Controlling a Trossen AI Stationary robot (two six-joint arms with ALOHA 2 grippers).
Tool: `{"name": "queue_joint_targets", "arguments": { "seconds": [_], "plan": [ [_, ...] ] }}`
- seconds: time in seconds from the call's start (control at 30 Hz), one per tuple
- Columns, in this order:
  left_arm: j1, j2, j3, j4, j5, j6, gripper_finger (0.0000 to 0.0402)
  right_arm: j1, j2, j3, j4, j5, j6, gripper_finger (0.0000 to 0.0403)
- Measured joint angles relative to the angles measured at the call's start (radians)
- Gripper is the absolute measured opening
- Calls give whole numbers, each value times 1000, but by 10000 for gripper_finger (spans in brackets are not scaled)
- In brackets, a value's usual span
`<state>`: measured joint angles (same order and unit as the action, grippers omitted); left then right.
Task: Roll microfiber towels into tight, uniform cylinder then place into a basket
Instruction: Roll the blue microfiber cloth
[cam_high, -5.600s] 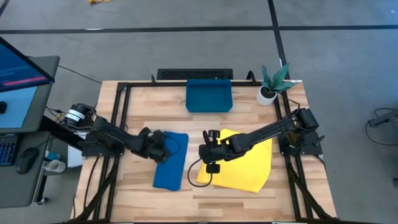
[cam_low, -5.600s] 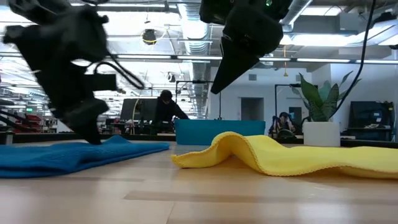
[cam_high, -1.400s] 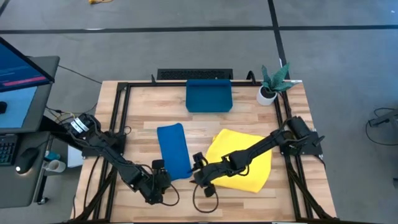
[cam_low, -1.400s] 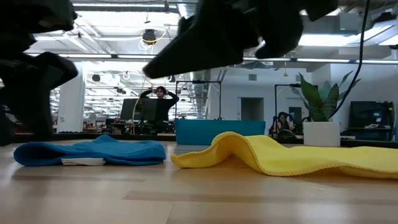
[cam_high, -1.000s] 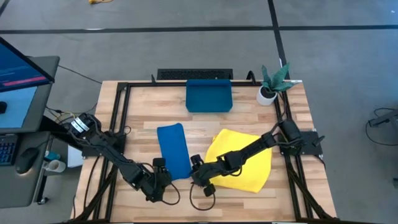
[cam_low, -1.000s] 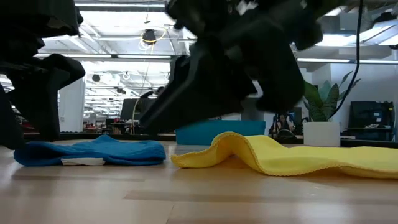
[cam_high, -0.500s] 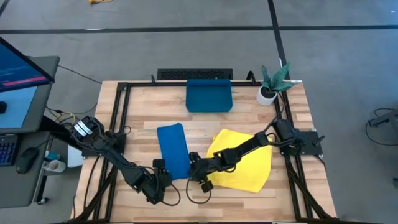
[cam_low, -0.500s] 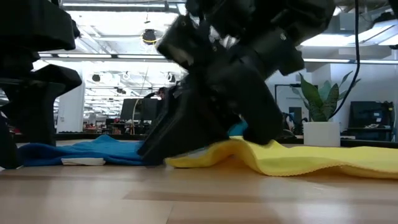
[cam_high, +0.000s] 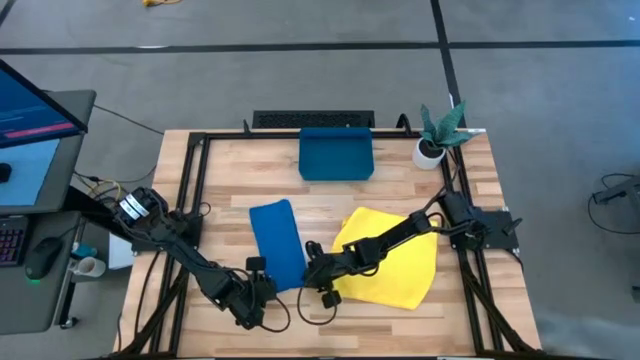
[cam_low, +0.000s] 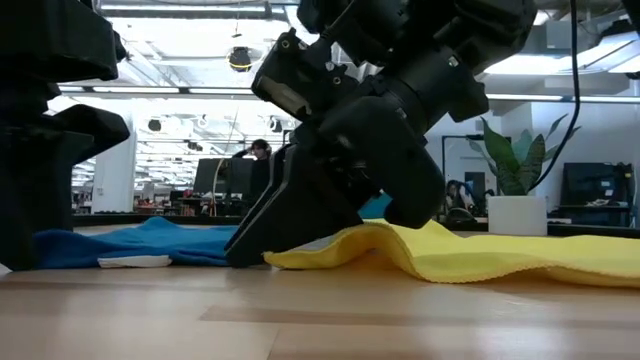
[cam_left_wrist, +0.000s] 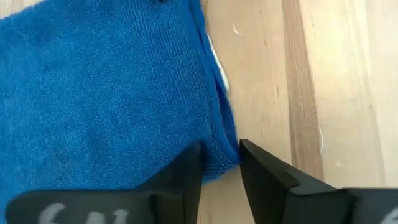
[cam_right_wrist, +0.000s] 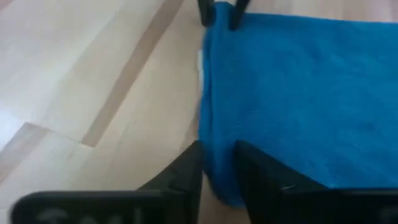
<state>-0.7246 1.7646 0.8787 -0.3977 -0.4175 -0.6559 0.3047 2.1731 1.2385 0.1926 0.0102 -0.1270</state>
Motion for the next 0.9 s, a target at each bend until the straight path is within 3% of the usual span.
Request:
{"name": "queue_joint_targets", "arguments": {
  "seconds": [0.37, 0.77, 0.9],
  "plan": [
    [2, 1, -2, 2, -9, -4, 57, 1, -2, 1, -24, -17, 15, 10],
    [-43, -34, 50, -26, 51, -47, 43, 19, -73, -6, -88, -194, 161, 14],
    [-45, -34, 54, -10, 70, -48, 41, 32, -100, -2, -79, -200, 191, 13]
  ]
}}
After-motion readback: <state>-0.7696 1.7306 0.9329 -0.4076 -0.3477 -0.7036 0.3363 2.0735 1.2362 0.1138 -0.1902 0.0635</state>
